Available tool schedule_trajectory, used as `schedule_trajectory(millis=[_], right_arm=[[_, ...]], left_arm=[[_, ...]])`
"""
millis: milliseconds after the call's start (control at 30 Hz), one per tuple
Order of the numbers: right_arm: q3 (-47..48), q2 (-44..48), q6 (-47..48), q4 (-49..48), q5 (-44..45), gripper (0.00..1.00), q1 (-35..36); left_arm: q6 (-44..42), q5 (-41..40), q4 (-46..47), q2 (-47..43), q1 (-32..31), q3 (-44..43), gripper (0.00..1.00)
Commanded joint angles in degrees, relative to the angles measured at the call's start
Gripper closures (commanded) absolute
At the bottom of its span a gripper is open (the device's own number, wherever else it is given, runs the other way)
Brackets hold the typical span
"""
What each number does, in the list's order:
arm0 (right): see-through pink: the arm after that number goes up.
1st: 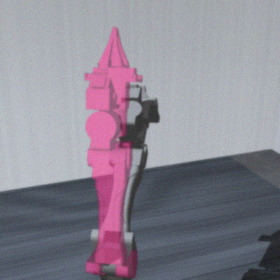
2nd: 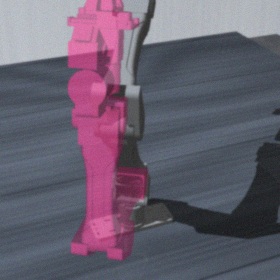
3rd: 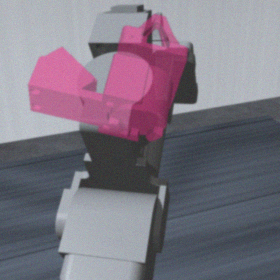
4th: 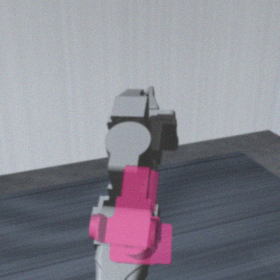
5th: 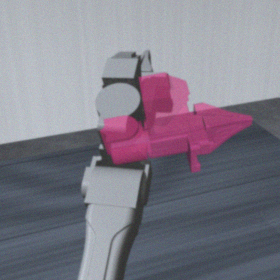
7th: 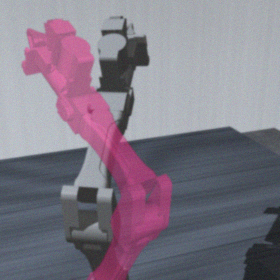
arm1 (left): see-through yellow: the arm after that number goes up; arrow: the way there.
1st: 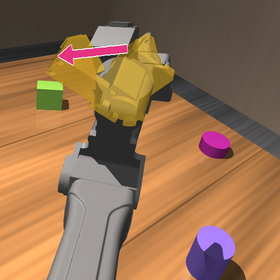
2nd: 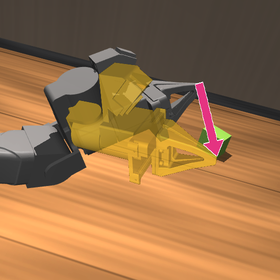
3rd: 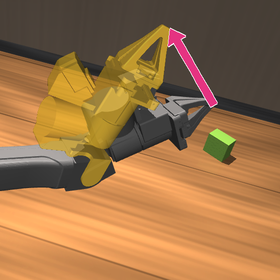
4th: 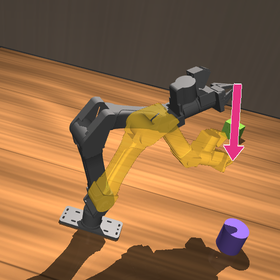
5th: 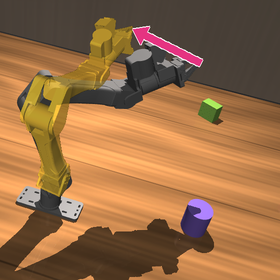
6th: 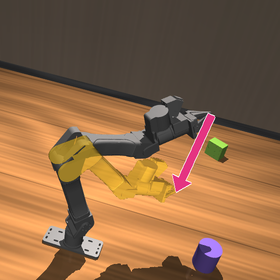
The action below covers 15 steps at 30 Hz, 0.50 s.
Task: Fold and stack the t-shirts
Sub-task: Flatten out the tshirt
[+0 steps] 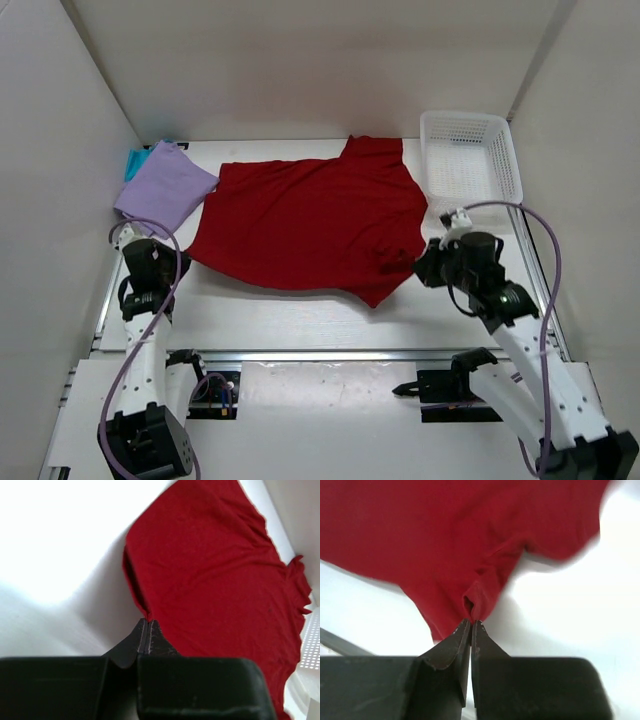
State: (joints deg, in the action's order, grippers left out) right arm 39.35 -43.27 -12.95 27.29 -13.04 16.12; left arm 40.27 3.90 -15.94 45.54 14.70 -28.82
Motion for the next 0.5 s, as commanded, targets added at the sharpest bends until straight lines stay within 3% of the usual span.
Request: schedule_trajectory(millis=[0, 200, 333, 467], right_arm=[[-1.57, 7.66, -8.57, 11.6, 7.85, 1.0, 1.02], [-0.94, 17.49, -19.64, 24.63, 3.18, 1.0, 5.5], [4.05, 23.13, -26.24, 35.53, 9.5, 1.0, 10.86], [0.67, 22.01, -28.36, 33.56, 9.96, 1.0, 15.5]], left_arm=[[-1.95, 2.95, -2.51, -2.64, 2.26, 1.57, 1.0], [-9.14, 5.87, -9.36, -3.44, 6.57, 0.7, 1.0], [-9.86, 3.04, -12.79, -3.7, 1.4, -0.45, 1.0], [-9.16, 6.36, -10.87, -2.04, 2.52, 0.69, 1.0]])
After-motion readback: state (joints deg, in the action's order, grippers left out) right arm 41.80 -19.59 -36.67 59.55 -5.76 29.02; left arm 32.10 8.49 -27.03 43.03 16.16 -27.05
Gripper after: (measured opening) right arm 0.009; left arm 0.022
